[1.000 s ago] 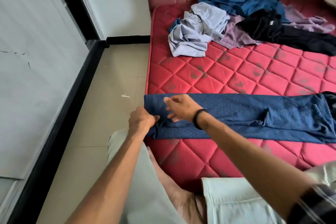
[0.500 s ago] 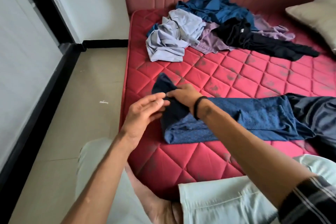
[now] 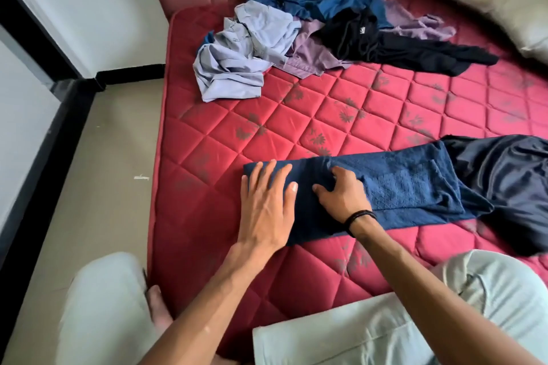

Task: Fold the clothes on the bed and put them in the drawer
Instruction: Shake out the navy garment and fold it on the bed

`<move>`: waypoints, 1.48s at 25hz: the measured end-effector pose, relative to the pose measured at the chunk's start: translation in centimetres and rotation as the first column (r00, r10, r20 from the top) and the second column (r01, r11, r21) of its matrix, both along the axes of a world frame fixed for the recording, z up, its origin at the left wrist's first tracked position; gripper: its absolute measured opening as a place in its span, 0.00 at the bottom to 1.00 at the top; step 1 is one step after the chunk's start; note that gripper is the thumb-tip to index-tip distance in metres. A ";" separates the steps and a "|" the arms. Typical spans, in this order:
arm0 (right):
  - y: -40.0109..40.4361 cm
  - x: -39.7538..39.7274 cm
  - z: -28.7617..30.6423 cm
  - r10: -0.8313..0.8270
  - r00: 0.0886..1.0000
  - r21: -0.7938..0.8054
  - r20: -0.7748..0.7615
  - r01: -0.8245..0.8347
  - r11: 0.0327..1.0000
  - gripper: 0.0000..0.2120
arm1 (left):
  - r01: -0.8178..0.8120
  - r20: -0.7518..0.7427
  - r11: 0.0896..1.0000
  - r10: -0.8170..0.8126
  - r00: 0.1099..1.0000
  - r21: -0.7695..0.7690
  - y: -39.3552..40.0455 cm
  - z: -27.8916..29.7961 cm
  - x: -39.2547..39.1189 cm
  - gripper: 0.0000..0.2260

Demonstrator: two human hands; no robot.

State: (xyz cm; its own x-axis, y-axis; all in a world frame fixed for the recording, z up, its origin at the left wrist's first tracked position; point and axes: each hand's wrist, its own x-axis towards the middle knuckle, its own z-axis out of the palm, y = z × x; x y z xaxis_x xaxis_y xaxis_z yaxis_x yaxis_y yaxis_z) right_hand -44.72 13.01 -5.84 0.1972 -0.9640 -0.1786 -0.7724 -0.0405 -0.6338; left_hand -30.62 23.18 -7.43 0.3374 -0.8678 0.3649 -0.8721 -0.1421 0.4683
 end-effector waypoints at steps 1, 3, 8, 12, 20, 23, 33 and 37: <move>0.0 0.1 0.1 0.011 1.000 -0.066 -0.025 -0.012 0.998 0.17 | -0.004 0.045 0.998 0.001 0.999 0.070 -0.6 -0.5 -0.6 0.23; 0.1 -0.4 0.1 0.030 0.996 -0.132 -0.083 -0.041 0.990 0.16 | -0.043 0.139 0.979 0.015 0.990 0.201 -1.6 -2.1 -1.1 0.26; -2.4 -6.5 0.8 -0.102 0.986 -0.228 -0.131 0.070 0.971 0.16 | -0.135 0.222 0.940 0.066 0.973 0.313 -2.4 -4.3 -1.3 0.31; -4.4 -15.1 1.6 -0.368 0.897 -0.146 -0.244 0.341 0.929 0.24 | 0.018 0.239 0.965 -0.084 0.968 0.263 -5.0 -3.5 -6.2 0.34; -6.0 -17.8 1.4 -0.663 0.721 0.087 -0.199 0.687 0.721 0.49 | 0.128 0.310 0.940 -0.230 0.923 0.316 -4.9 -4.6 -7.7 0.36; -6.2 -17.8 1.5 -0.642 0.761 0.183 -0.094 0.647 0.740 0.44 | 0.137 0.251 0.929 -0.231 0.940 0.342 -5.1 -4.2 -7.9 0.37; 1.9 -4.1 10.2 -0.099 0.925 -0.438 -0.367 -0.078 0.895 0.16 | 0.023 -0.926 0.992 0.121 -0.358 0.120 -2.8 3.8 -1.7 0.38; 5.4 0.7 7.3 0.384 0.876 -0.043 -0.291 -0.413 0.910 0.27 | 0.063 -0.742 0.998 0.019 -0.671 -0.031 0.1 2.3 0.9 0.47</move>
State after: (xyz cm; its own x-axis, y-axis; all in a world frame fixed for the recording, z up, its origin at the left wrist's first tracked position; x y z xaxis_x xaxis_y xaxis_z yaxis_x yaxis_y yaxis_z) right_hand -44.06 18.36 1.51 0.5270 -0.8292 -0.1866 -0.8171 -0.4340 -0.3794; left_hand -29.75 23.32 -5.17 -0.0110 -0.8836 -0.4682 0.9220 -0.1902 0.3373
